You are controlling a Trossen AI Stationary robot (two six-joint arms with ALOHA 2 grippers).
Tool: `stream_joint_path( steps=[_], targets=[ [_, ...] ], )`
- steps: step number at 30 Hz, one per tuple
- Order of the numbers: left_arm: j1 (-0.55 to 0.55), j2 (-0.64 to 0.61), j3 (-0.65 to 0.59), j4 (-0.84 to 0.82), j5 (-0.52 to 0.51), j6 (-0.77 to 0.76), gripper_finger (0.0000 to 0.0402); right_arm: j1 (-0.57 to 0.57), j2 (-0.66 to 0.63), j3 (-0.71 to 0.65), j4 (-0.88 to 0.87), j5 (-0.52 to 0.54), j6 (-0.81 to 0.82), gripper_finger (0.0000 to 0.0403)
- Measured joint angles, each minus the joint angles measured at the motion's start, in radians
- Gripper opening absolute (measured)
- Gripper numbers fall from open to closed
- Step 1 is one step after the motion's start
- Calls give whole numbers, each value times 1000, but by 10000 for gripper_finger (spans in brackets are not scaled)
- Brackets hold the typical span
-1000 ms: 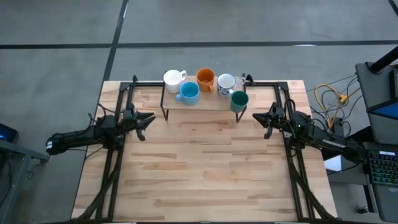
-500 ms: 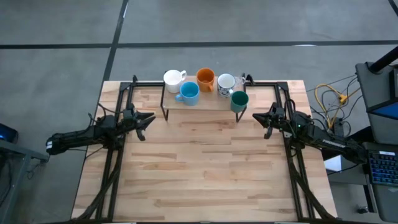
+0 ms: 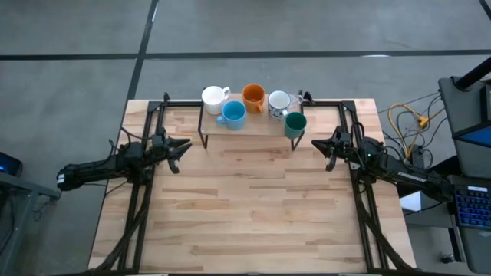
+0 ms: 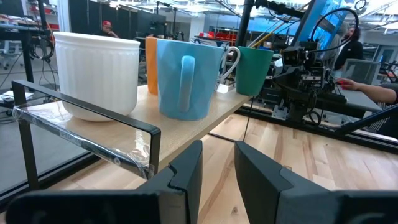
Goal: Stack small to large cups/mugs on shelf
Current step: Return to Home Position
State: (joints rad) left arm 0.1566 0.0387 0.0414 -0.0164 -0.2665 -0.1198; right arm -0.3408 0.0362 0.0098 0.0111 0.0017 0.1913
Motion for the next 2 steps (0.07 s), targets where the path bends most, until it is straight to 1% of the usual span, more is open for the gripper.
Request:
stream_joint_path(
  steps=[2],
  targets=[
    [0,0,0,0,0,0,79,0,0,0,0,0,0,13]
  ],
)
